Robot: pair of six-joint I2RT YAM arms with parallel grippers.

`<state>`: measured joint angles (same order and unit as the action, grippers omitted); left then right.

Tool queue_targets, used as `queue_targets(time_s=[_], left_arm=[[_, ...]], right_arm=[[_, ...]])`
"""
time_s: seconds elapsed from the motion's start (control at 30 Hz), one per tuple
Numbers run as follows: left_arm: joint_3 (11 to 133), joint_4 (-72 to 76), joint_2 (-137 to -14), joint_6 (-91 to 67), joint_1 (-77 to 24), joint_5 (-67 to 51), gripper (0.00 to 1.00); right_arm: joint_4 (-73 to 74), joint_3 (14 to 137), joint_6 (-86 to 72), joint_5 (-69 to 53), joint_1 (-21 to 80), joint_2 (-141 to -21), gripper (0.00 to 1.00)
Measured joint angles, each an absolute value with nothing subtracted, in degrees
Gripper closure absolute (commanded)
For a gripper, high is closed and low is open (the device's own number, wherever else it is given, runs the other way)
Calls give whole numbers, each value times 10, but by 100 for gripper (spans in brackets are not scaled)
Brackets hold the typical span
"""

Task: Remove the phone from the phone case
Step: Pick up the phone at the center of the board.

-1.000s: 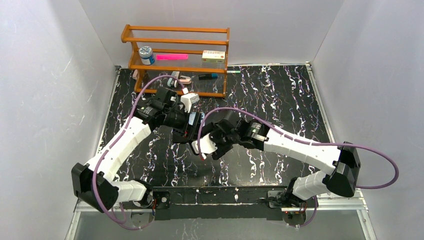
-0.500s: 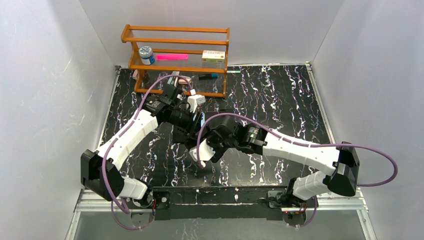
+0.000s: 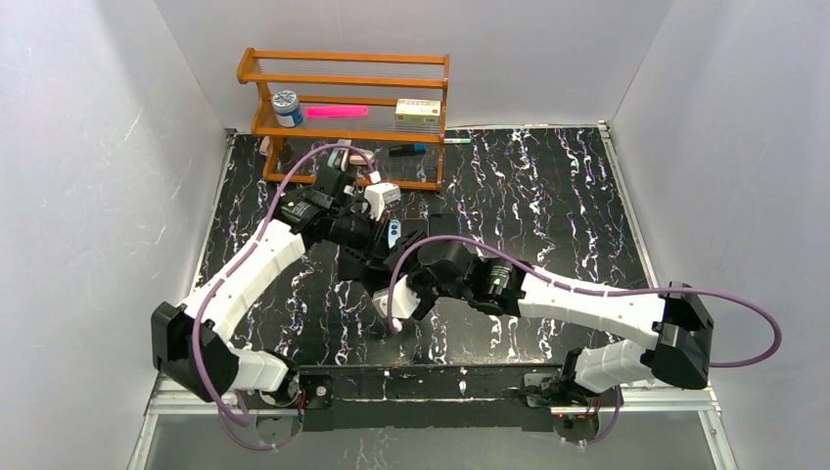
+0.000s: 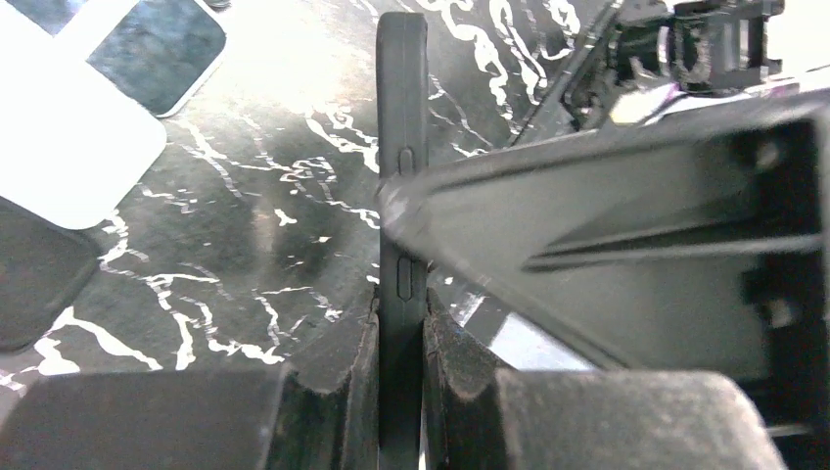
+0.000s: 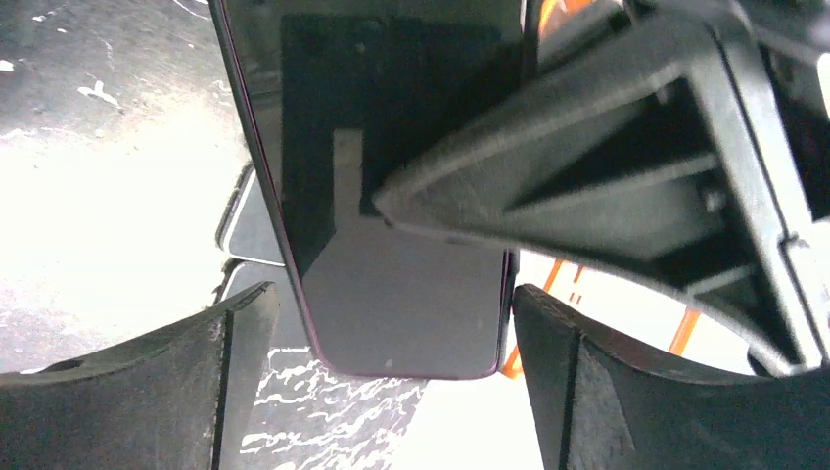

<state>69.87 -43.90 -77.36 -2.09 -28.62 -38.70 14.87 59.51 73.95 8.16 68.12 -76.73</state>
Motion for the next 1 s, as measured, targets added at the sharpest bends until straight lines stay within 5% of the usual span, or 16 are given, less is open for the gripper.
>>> queue_targets(time_s=[0.4,0.73,1.0], left_arm=[[634,-376,-695,-50,-282,-230,100],[466,-129,-522,-234,-278,-100,100],[408,23,-507,-364,-278,-92,100]], right_arm=[[91,568,591,109,615,-698,1],[51,566,160,109,555,-677,1],[14,541,-128,-37,485,-679,4]])
